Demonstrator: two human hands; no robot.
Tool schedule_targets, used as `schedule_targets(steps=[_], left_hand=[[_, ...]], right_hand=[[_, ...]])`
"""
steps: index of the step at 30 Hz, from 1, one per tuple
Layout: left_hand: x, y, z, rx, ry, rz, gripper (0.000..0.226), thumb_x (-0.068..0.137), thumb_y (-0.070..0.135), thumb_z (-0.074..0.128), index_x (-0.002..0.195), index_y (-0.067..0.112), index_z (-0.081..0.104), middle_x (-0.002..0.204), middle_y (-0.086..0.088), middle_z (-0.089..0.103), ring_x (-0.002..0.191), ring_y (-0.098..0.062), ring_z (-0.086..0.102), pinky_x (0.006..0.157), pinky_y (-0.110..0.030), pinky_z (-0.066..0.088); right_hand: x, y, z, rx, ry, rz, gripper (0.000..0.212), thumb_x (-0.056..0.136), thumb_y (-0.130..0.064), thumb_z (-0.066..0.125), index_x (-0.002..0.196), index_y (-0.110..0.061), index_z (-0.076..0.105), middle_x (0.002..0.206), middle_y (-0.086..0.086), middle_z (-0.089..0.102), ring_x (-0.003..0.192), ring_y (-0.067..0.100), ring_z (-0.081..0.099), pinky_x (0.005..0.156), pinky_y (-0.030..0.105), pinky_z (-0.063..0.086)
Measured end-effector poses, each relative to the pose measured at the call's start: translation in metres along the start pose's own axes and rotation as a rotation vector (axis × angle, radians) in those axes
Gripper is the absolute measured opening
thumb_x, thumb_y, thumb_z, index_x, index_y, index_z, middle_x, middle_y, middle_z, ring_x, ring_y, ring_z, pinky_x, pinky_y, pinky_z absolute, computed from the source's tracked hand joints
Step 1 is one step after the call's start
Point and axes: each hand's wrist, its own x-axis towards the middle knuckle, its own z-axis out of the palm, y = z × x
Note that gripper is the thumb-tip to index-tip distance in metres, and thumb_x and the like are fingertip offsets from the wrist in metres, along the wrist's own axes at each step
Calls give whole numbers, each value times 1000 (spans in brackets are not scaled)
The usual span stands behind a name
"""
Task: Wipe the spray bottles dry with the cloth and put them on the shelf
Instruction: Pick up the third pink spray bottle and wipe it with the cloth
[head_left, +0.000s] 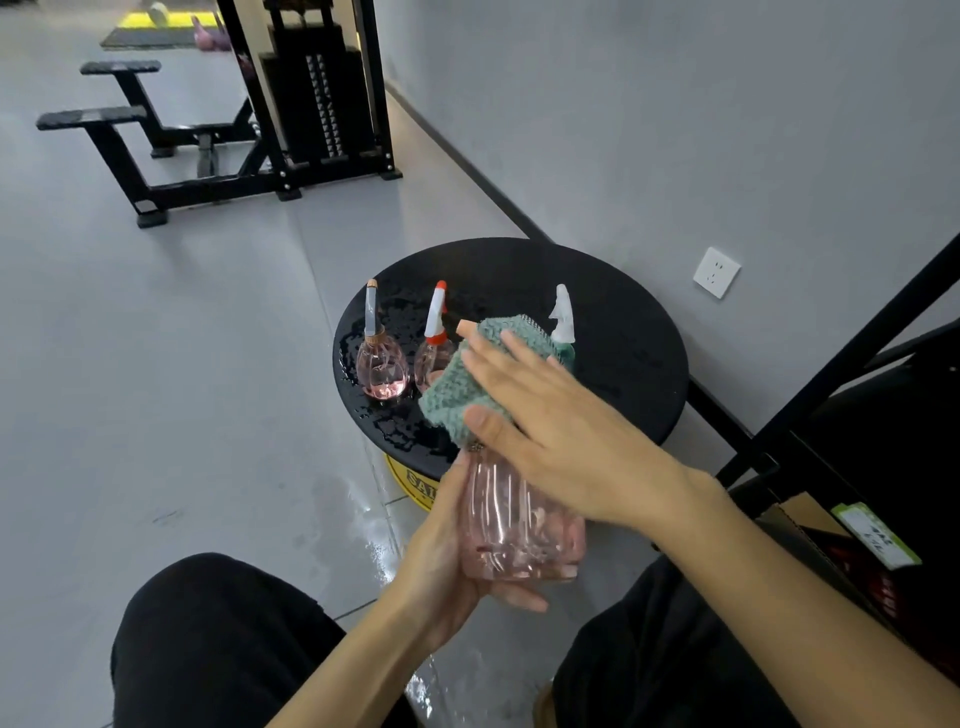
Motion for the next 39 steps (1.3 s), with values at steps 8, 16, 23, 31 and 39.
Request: schedule_targets(steps=[8,16,23,31,39], left_hand=[[1,-3,-7,-54,69,27,54,82,59,37,107,23,69,96,-19,74,69,-35,72,42,-36,56],[5,-6,-2,-85,42,-43,62,95,58,24,93,28,77,94,-14,75,73,-32,73,47,-36,56],[7,0,-10,-139,113,35,52,91,54,34,90,26,77,86,-11,75,65,-29,73,44,-38,57],[9,7,-5,-224,106,54,50,99,47,33,94,23,77,96,-7,75,79,-21,74,55,-35,58],[11,11,-11,-268,110,67,56,88,58,39,99,19,78,109,-11,72,95,-21,70,78,-35,59]], right_hand=[[-12,-8,3,59,-32,-14,69,94,-62,20,154,-32,5,159,-22,-9,141,-7,-21,118,24,-3],[-16,4,1,108,75,74,54,102,-47,26,153,-36,13,157,-29,-1,141,-10,-16,116,23,1],[-54,-8,8,200,26,60,58,96,-55,24,150,-47,5,151,-40,-7,135,-22,-14,113,13,-1],[-43,-25,18,264,177,49,62,98,-52,17,152,-33,-6,155,-28,-19,136,-15,-26,113,14,-10],[-50,-34,55,181,397,62,58,97,-44,13,152,-37,-2,158,-27,-11,145,-2,-16,119,33,6]])
